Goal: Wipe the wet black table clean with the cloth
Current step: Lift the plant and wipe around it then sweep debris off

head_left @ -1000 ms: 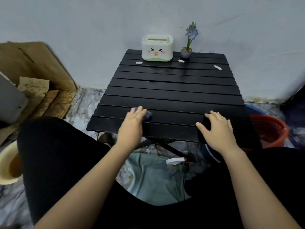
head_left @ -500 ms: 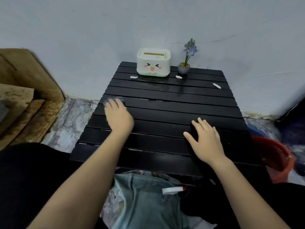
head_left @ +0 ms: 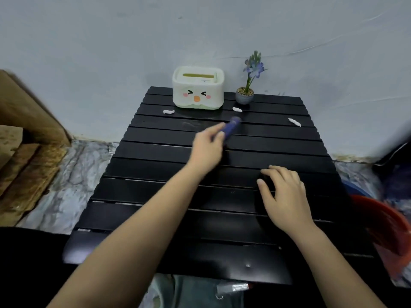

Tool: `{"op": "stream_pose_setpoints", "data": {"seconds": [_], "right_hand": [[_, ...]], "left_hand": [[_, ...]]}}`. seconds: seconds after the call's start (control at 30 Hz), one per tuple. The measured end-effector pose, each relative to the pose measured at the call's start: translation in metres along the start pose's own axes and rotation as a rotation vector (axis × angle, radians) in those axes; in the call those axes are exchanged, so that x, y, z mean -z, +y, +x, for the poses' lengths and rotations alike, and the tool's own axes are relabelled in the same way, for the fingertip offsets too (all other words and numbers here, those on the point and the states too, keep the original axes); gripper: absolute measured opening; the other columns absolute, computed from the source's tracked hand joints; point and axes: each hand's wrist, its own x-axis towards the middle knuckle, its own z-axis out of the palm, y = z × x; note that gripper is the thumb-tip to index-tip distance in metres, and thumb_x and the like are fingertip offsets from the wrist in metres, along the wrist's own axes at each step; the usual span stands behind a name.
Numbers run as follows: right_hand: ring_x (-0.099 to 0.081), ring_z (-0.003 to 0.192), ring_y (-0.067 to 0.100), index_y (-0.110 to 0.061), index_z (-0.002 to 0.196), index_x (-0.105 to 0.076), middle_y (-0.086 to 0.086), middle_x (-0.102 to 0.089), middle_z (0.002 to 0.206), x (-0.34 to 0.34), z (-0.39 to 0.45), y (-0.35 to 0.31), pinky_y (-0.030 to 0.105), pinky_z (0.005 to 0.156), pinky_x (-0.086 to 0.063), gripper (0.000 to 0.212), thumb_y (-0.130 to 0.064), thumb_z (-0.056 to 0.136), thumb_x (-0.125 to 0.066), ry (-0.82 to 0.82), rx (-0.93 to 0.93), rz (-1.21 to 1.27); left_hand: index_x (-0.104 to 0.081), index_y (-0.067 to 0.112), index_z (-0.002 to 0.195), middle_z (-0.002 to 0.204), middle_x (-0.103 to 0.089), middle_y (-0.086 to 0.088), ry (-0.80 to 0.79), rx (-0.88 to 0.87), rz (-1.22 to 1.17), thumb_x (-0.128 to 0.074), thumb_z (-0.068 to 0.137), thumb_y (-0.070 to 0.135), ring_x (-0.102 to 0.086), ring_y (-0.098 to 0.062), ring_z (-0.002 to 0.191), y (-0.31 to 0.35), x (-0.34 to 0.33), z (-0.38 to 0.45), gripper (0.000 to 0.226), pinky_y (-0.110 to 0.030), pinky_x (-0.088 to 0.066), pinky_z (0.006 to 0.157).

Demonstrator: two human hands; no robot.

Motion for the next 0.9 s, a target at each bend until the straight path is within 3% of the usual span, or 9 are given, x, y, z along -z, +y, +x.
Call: {"op": "stream_pose_setpoints", "data": {"seconds": [0.13,0.2,0.27,0.33,0.47,0.57,0.73,0.83,0.9], "right_hand": [[-0.046,0.124,0.024,-0.017,0.126,-0.061,0.001,-0.056,0.132,-0.005,0.051,-0.004,0.042,0.103,-0.035,0.034,-0.034,0.097,-0.055,-0.013,0.042,0.010],[-0.045,0.125,0.024,-0.019,0.130,-0.058,0.001,-0.053,0.135,-0.009,0.084,-0.007,0.041,0.103,-0.034,0.038,-0.036,0.096,-0.055,-0.013,0.069,0.010],[-0.042,0.129,0.025,-0.022,0.136,-0.054,0.002,-0.049,0.139,-0.012,0.121,-0.010,0.043,0.105,-0.033,0.043,-0.039,0.097,-0.054,-0.019,0.085,-0.001],[-0.038,0.133,0.028,-0.026,0.141,-0.049,0.005,-0.045,0.144,-0.017,0.159,-0.010,0.045,0.107,-0.033,0.047,-0.042,0.097,-0.053,-0.028,0.086,-0.004],[-0.032,0.138,0.037,-0.031,0.145,-0.044,0.015,-0.035,0.151,-0.025,0.225,-0.003,0.048,0.111,-0.032,0.049,-0.041,0.098,-0.051,-0.039,0.069,0.020],[-0.021,0.145,0.039,-0.039,0.145,-0.041,0.019,-0.024,0.157,-0.033,0.264,0.004,0.050,0.116,-0.025,0.046,-0.040,0.099,-0.049,-0.091,0.040,0.067],[-0.008,0.151,0.034,-0.042,0.143,-0.043,0.024,-0.015,0.160,-0.051,0.307,0.009,0.046,0.120,-0.017,0.046,-0.040,0.098,-0.053,-0.182,0.032,0.184],[-0.030,0.141,0.035,-0.036,0.136,-0.052,0.022,-0.031,0.148,-0.058,0.320,0.009,0.039,0.117,-0.025,0.044,-0.037,0.094,-0.061,-0.171,0.034,0.229],[-0.046,0.123,0.031,-0.027,0.129,-0.058,0.018,-0.044,0.132,-0.063,0.328,0.010,0.027,0.106,-0.032,0.039,-0.031,0.091,-0.066,-0.153,0.055,0.229]], "left_hand": [[-0.066,0.017,0.125,0.118,-0.069,0.004,0.334,-0.066,0.181,-0.051,0.094,0.020,-0.061,-0.009,0.112,-0.014,0.083,0.036,0.035,-0.015,-0.041,0.093],[-0.058,0.023,0.132,0.129,-0.063,0.003,0.387,-0.040,0.410,-0.050,0.092,0.042,-0.056,-0.016,0.122,-0.038,0.116,0.053,0.045,-0.028,-0.043,0.101],[-0.042,0.022,0.141,0.144,-0.047,-0.008,0.306,0.024,0.734,-0.043,0.090,0.058,-0.041,-0.031,0.133,-0.067,0.134,0.067,0.062,-0.046,-0.039,0.107],[-0.036,0.010,0.143,0.145,-0.037,-0.020,0.219,0.077,0.961,-0.039,0.094,0.051,-0.036,-0.040,0.131,-0.096,0.134,0.077,0.064,-0.052,-0.036,0.106],[-0.047,-0.006,0.128,0.130,-0.048,-0.030,0.325,0.045,1.189,-0.044,0.094,0.023,-0.045,-0.043,0.112,-0.109,0.097,0.085,0.045,-0.052,-0.037,0.094],[-0.053,0.002,0.120,0.126,-0.052,-0.021,0.280,-0.031,1.168,-0.039,0.090,0.019,-0.046,-0.038,0.109,-0.087,0.045,0.085,0.037,-0.047,-0.035,0.092],[-0.050,0.007,0.133,0.142,-0.047,-0.014,-0.011,-0.276,0.939,-0.041,0.091,0.017,-0.038,-0.035,0.132,-0.050,-0.065,0.067,0.044,-0.047,-0.025,0.114],[-0.042,0.007,0.141,0.151,-0.038,-0.013,-0.245,-0.315,0.739,-0.038,0.100,0.016,-0.026,-0.032,0.143,-0.037,-0.082,0.068,0.042,-0.043,-0.011,0.121],[-0.045,0.009,0.141,0.153,-0.039,-0.011,-0.290,-0.234,0.474,-0.039,0.102,0.017,-0.026,-0.028,0.145,-0.031,-0.072,0.071,0.041,-0.038,-0.009,0.121]]}}
